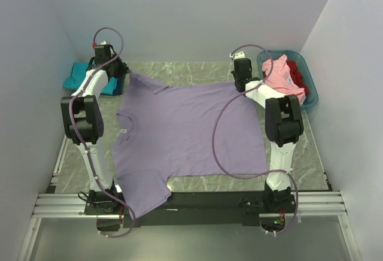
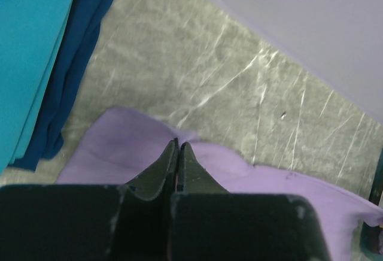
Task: Fold and stack the t-shirts
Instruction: Flatten the tshirt out, then fold the tshirt
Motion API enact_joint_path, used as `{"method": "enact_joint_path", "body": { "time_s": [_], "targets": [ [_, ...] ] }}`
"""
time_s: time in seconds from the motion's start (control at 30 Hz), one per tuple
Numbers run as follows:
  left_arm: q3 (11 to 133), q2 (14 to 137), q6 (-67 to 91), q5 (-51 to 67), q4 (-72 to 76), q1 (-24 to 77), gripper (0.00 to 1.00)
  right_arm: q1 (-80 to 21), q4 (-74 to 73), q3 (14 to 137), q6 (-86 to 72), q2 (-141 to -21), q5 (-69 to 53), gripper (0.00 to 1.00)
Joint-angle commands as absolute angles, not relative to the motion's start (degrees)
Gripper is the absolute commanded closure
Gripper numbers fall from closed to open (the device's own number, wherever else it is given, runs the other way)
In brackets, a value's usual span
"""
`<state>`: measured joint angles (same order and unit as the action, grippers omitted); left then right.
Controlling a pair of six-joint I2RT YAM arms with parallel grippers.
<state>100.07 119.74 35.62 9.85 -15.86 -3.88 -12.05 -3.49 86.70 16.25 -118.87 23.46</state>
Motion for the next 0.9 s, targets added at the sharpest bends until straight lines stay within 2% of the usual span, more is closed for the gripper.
{"method": "enact_joint_path", "body": {
  "time_s": [0.0,0.87],
  "targets": [
    [99.05,113.57,37.44,10.55,-20.02,-3.87,0.99,-11.95,-4.92,87.9,14.94,-116.99,24.43,1.0],
    [76.65,86.76,43.07,13.71,-28.92,-3.87,0.99,-12.04,-9.75,76.46,7.04,-105.91,27.77,1.0]
  ]
}}
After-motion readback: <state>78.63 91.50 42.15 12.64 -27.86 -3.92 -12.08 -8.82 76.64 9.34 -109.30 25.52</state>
